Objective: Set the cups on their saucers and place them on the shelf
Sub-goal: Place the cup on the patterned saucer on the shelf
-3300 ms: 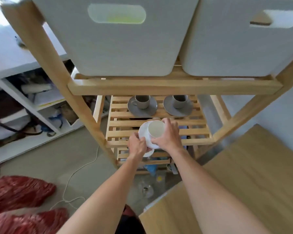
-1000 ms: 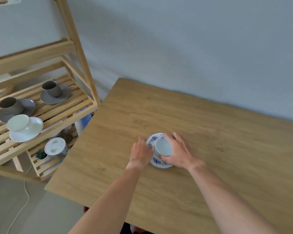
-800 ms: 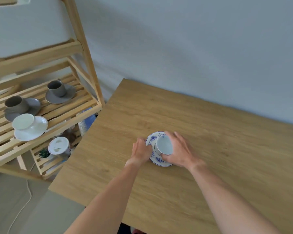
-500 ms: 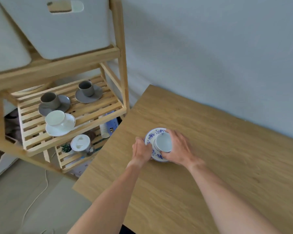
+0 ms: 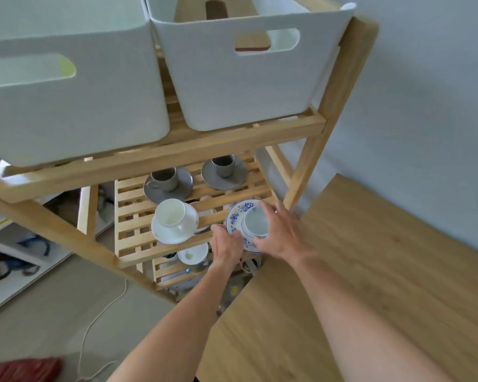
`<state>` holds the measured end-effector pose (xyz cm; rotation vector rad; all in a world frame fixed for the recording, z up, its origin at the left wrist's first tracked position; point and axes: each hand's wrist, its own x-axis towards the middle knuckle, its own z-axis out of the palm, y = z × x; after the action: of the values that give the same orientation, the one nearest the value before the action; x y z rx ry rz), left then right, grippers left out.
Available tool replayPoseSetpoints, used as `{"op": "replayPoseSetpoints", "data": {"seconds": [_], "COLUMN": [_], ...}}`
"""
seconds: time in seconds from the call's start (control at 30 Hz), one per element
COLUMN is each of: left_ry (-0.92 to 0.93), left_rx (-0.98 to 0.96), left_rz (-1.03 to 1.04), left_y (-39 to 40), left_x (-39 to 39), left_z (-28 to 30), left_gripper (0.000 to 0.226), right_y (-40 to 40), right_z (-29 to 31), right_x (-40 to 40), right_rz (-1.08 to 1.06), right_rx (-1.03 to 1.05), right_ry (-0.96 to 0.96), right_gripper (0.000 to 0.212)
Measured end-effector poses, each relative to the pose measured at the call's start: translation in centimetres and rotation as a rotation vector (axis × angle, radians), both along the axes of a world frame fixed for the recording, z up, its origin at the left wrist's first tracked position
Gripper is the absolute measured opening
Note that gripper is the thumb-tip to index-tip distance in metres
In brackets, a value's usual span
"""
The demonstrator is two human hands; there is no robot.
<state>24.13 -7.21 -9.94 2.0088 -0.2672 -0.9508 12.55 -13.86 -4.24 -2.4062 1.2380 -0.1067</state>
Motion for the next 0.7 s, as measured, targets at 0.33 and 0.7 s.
{"op": "replayPoseSetpoints", "data": {"seconds": [0.33,0.7], "left_ry": [0.073,0.108], "left_rx": [0.053,0.086], "left_rz": [0.119,0.219], "left_y": [-3.5,-4.4], "left_x": [6.0,6.2], "left_z": [-2.7,-3.9], "left_gripper": [0.026,0.038], "right_y": [-3.7,-4.7], "right_z": [-2.5,-3.4], "right_x": [7.2,8.8], "right_rz": [0.063,0.078], "right_rx": [0.018,0.016], "right_ry": [0.08,0.113], "right_gripper": [0.076,0.073]}}
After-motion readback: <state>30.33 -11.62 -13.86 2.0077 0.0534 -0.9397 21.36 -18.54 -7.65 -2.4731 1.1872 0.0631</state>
